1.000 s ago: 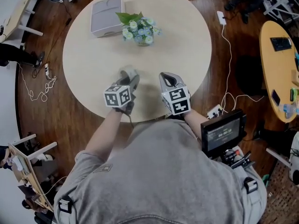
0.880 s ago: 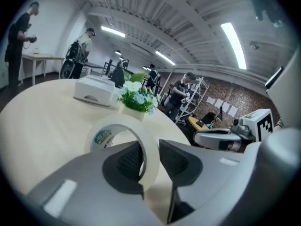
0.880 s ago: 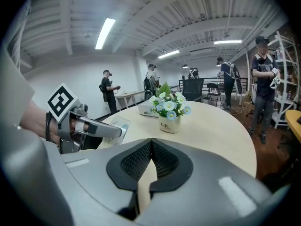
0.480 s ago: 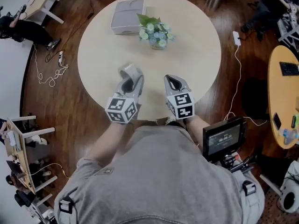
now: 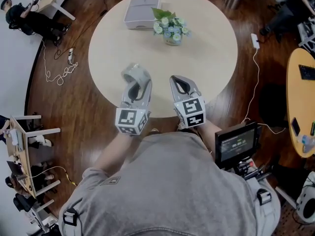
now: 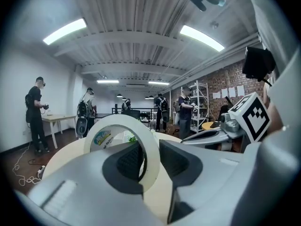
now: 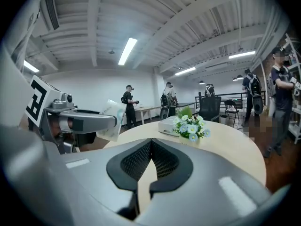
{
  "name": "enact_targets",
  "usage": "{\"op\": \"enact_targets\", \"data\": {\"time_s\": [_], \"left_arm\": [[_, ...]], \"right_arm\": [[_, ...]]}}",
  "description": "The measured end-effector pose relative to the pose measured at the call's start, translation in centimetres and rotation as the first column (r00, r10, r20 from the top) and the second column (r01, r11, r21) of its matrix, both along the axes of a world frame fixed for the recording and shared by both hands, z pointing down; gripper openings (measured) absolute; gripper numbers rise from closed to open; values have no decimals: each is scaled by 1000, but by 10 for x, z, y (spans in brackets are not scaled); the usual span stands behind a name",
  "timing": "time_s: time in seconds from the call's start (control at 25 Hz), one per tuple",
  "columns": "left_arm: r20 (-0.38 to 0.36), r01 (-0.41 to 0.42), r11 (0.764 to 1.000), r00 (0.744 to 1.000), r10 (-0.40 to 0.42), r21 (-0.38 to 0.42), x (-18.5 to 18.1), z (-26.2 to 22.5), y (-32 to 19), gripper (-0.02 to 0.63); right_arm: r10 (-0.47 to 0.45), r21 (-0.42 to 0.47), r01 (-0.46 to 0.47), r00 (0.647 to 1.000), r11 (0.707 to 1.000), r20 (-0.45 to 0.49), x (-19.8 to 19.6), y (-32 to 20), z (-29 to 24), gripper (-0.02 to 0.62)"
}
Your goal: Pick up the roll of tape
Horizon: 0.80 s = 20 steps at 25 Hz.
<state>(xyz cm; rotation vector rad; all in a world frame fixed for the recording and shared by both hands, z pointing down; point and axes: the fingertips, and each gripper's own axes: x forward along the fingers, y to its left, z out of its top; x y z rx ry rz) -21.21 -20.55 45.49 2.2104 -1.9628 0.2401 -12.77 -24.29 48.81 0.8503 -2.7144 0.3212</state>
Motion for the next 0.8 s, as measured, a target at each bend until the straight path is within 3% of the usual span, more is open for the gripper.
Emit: {"op": "enact_targets", "data": {"time_s": [0.4,0.8], "left_arm": [[-19,-74,994,997,76,74,-27,-14,45,104],[-55,-182,981,981,186,63,-46,-1,123,104]], "right_arm": [[92,79,-91,996,993,-11,-24,51,-26,12],[189,108,-182,981,977,-49,-40,136,-32,12]]}}
